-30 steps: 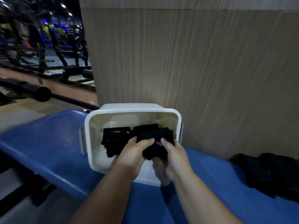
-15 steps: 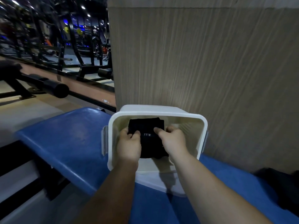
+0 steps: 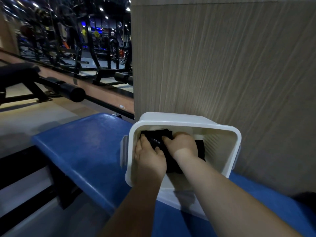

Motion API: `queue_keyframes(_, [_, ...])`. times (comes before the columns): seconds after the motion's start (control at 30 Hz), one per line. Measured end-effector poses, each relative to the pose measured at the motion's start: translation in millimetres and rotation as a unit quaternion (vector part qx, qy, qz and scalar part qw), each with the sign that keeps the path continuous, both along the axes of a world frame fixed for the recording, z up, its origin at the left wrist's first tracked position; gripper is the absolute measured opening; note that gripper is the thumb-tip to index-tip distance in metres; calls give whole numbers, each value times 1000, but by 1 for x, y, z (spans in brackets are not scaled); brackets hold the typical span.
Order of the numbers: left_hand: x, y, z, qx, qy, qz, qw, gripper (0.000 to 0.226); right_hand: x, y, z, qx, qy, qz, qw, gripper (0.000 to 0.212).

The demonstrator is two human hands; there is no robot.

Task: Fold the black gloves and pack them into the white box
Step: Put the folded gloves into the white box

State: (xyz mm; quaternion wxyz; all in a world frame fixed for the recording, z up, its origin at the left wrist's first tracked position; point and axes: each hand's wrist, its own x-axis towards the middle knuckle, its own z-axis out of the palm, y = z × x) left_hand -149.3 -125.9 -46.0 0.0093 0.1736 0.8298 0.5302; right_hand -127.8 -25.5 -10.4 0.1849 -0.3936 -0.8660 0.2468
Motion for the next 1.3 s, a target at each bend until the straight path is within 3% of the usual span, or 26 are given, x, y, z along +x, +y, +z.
queue_keyframes(0.1, [4,1,-1,-45,25,4,999,63,1,1,-2,55,-17,-2,998,42])
queue_keyframes(0.2, [6,2,-2,-32,29,-11,999,64,8,-1,-3,68,54,17,996,46])
queue_keyframes(0.33, [6,1,-2,-28,52,-28,998,59,19,-1,-5,127,104,112,980,36])
queue_keyframes(0.5, [3,-1,-3,-55,53,-24,997,54,36,3,-12,70,24,220,973,50])
queue_keyframes(0.7, [7,1,-2,-122,125,-28,984,60,36,5,-16,103,-71,261,957,60])
queue_keyframes(0.87, [-2,1,-10,-151,107,-37,982,56,37,5,-20,146,-96,255,951,58])
queue_keyframes(1.3, [0,2,-6,-106,100,-43,988,55,35,6,-21,155,-105,258,948,58])
